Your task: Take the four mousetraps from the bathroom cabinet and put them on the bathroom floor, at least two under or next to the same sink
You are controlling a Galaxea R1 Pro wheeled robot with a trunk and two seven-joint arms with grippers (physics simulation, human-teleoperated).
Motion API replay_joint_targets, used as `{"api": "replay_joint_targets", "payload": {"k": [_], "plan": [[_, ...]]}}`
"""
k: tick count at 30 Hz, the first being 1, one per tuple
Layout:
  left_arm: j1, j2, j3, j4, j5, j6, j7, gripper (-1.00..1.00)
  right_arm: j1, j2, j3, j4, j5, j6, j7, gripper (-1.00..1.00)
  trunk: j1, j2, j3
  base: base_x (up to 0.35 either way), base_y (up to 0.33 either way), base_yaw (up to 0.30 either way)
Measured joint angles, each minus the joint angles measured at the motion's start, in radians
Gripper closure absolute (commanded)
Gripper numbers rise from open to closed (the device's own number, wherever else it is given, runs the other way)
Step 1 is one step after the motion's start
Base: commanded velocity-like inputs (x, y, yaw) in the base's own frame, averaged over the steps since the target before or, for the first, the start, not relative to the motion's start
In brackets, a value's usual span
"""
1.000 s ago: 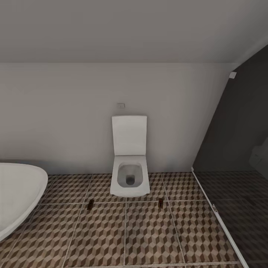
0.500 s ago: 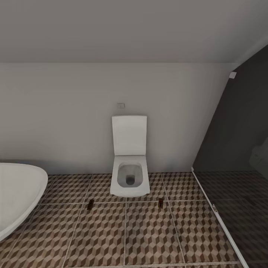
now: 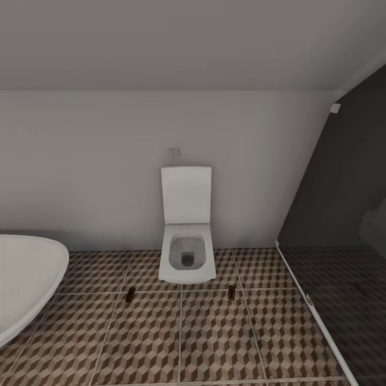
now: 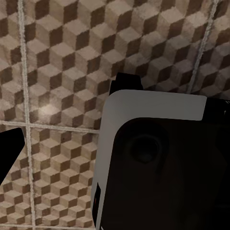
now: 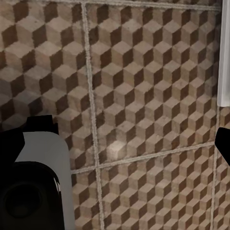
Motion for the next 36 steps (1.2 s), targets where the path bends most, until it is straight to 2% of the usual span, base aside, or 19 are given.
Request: {"api": "replay_joint_targets", "payload": {"k": [36], "plan": [[0.0, 0.0, 0.0, 0.0, 0.0, 0.0, 0.0, -1.0, 0.0, 0.0, 0.0, 0.0, 0.0, 0.0, 0.0, -1.0, 0.0, 0.0, 0.0, 0.0, 0.0, 0.0]]}}
